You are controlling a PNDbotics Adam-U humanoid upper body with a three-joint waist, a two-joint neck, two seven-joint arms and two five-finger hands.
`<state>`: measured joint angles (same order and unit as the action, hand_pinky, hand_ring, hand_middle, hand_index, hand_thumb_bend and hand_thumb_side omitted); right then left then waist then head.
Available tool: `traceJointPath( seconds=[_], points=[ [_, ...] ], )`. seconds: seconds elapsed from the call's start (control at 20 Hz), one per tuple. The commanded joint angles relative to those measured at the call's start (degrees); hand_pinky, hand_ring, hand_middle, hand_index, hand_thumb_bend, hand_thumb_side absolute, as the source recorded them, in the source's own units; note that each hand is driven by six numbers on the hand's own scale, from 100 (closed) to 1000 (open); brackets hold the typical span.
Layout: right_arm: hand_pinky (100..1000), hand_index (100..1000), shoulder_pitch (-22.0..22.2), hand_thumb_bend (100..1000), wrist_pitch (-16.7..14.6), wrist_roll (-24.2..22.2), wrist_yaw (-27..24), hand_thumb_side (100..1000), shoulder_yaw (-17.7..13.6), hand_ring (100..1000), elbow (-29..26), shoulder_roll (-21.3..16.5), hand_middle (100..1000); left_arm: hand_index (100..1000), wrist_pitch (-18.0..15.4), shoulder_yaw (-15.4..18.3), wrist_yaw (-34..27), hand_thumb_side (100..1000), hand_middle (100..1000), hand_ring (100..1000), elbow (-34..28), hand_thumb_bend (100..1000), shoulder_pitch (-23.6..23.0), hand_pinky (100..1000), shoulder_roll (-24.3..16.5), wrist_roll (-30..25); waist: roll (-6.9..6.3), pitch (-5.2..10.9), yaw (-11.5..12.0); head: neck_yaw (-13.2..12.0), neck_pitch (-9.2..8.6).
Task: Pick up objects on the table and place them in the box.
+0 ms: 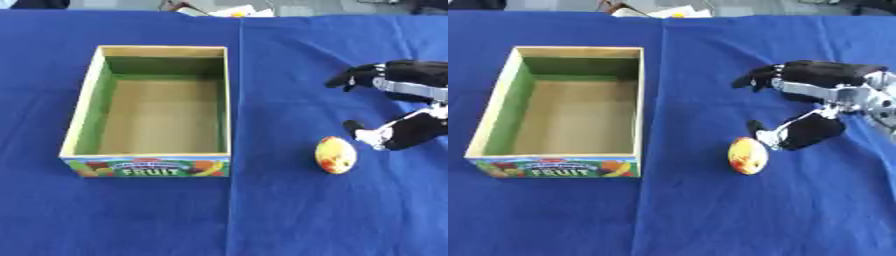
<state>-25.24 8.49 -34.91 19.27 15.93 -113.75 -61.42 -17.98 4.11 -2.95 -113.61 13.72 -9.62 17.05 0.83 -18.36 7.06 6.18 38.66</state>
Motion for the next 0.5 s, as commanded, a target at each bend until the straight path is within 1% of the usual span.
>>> traceJointPath(
  seconds=[0.05,0.1,0.2,0.25,0.4,0.5],
  points=[
    [933,1000,0.26,100,0.28,-1.15,0.07,843,-0.45,894,-0.84,-1.19,927,726,-0.05,0.01,0.15,1000,824,827,-0.98,100,0.51,553,-0.97,-0.18,0.03,0.95,0.03,-0.14,-0.5],
    [933,1000,0.61,155,0.34,-1.39,0.2,911,-0.15,897,-0.84,-1.17,928,726,-0.04,-0.01,0.15,1000,824,827,-0.98,100,0.54,553,-0.96,-0.2,0.07,0.93,0.06,-0.13,-0.49],
    [933,1000,1.1,203,0.55,-1.75,0.69,980,0.35,899,-0.84,-1.08,930,726,-0.02,-0.05,0.15,1000,825,827,-0.98,100,0.58,553,-0.95,-0.26,0.12,0.9,0.12,-0.11,-0.48],
    [934,1000,1.28,231,0.73,-1.84,1.04,1000,0.54,903,-0.84,-0.99,929,726,-0.01,-0.06,0.15,1000,825,828,-0.98,100,0.59,553,-0.94,-0.29,0.13,0.88,0.16,-0.08,-0.48],
    [927,1000,1.87,279,1.53,-1.97,2.52,1000,1.19,897,-0.84,-0.67,928,726,-0.02,-0.07,0.19,999,825,828,-0.98,100,0.62,553,-0.95,-0.37,0.15,0.84,0.37,-0.05,-0.41],
    [927,1000,2.26,294,2.25,-2.29,3.65,1000,1.84,898,-0.74,-0.48,932,726,-0.03,-0.08,0.24,998,825,828,-0.98,100,0.64,553,-0.94,-0.44,0.17,0.8,0.51,0.0,-0.38]
  ],
)
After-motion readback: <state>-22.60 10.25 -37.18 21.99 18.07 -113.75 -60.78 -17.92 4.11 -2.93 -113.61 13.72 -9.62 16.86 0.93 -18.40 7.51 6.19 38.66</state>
